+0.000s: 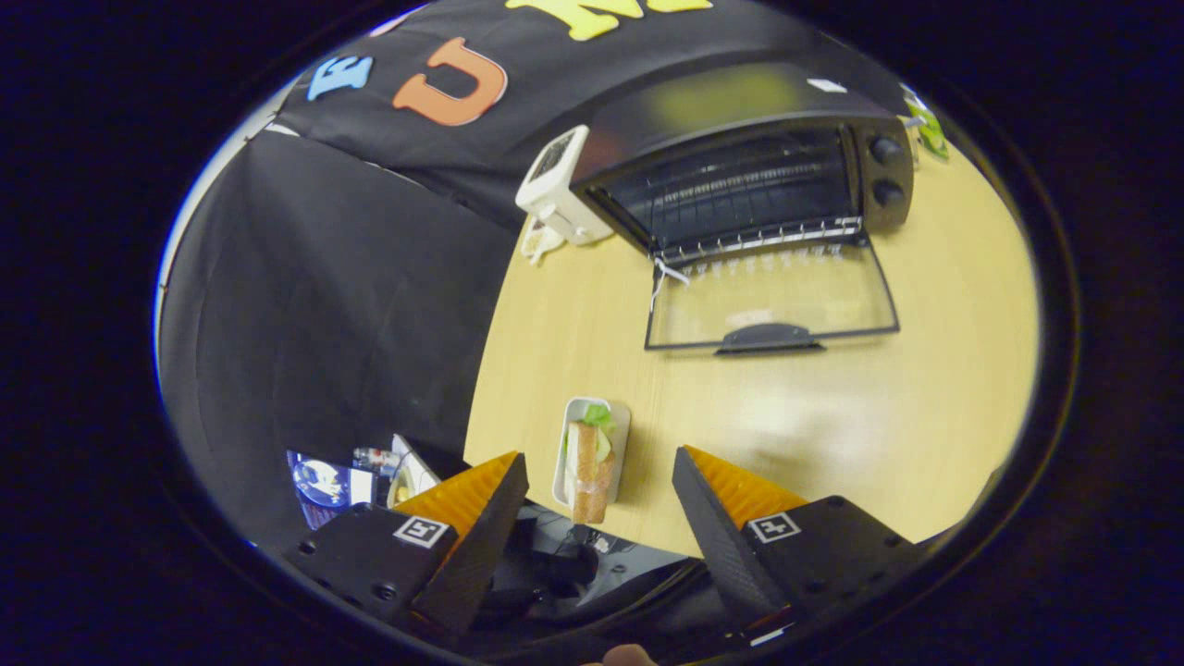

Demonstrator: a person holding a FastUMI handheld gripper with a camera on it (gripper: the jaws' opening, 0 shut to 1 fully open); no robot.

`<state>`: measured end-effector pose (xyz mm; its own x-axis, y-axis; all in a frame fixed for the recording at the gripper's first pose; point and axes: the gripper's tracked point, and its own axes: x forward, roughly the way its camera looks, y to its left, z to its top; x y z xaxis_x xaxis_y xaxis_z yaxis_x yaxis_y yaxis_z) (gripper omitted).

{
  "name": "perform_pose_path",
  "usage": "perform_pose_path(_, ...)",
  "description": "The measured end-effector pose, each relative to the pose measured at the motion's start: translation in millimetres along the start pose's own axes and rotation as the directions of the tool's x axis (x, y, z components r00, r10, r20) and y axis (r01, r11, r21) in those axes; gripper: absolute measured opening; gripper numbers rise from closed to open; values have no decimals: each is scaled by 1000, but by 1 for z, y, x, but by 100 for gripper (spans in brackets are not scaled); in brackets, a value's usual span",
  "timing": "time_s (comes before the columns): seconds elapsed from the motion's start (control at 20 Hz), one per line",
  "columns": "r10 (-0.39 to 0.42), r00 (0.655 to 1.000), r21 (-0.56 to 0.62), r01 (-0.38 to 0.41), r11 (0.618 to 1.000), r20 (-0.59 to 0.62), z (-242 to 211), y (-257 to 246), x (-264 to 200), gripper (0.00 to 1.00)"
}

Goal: Open the toaster oven, put the food inside, and close the toaster oven door.

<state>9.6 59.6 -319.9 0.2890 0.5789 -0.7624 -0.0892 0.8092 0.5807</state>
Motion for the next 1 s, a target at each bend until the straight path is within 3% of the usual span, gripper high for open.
perform_pose_path(0.45, 25, 983, 34, -20, 999, -181, -46, 7, 81, 95)
perform_pose_path(0.6, 34, 980, 31, -28, 999, -195, -49, 8, 89, 82)
perform_pose_path(1.0, 45, 971, 11, -43, 999, -235, -51, 14, 86, 36)
